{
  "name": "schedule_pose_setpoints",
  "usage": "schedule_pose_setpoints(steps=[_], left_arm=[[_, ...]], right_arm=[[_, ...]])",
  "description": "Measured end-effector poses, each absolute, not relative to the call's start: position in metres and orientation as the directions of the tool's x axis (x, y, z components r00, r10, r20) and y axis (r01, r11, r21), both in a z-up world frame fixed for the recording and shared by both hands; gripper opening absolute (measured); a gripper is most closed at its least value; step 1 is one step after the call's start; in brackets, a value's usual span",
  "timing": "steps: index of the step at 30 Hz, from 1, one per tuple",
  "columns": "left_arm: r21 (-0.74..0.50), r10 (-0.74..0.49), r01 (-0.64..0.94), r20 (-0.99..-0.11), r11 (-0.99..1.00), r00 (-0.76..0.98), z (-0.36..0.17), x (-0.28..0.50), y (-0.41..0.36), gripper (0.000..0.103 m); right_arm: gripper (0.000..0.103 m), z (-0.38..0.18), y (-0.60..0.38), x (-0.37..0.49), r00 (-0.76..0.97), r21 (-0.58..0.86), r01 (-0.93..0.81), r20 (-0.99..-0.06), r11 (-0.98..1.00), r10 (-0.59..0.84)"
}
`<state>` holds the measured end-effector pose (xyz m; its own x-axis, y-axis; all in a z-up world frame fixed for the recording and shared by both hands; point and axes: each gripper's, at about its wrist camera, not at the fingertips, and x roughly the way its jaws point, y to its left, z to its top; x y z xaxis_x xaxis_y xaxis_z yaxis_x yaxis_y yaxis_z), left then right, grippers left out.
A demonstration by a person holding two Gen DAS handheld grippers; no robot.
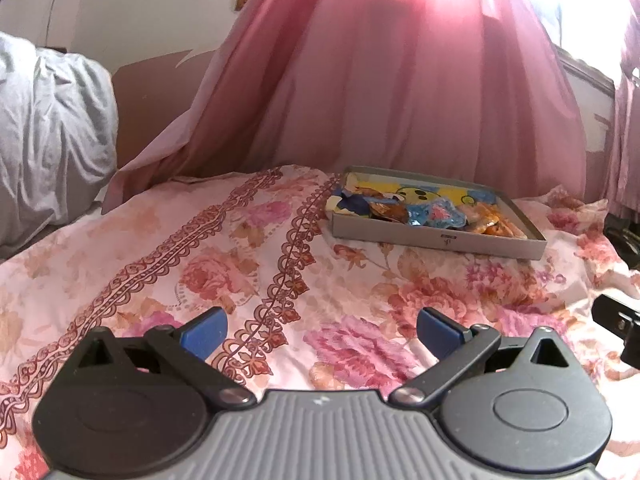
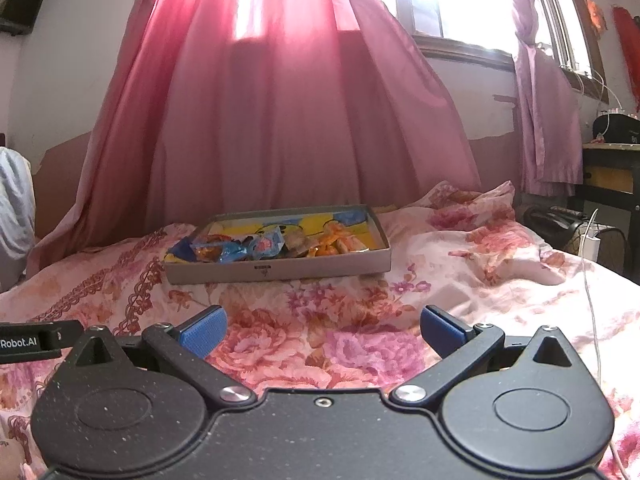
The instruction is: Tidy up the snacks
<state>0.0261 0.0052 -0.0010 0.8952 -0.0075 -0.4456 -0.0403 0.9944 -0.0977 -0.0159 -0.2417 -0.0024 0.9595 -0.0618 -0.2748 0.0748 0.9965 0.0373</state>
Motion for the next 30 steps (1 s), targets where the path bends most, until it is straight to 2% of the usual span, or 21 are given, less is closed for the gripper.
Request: schedule_pose_setpoints(steps=[30], left_arm=[[-0.062,0.0,-0.031,-0.447,0.998,0.895,-0.0053,0.027,0.0,0.102]], right_arm=[[0.102,-0.0061,-0.2389,-0.012,0.954,0.029,0.052,-0.296,0.998,-0.041]])
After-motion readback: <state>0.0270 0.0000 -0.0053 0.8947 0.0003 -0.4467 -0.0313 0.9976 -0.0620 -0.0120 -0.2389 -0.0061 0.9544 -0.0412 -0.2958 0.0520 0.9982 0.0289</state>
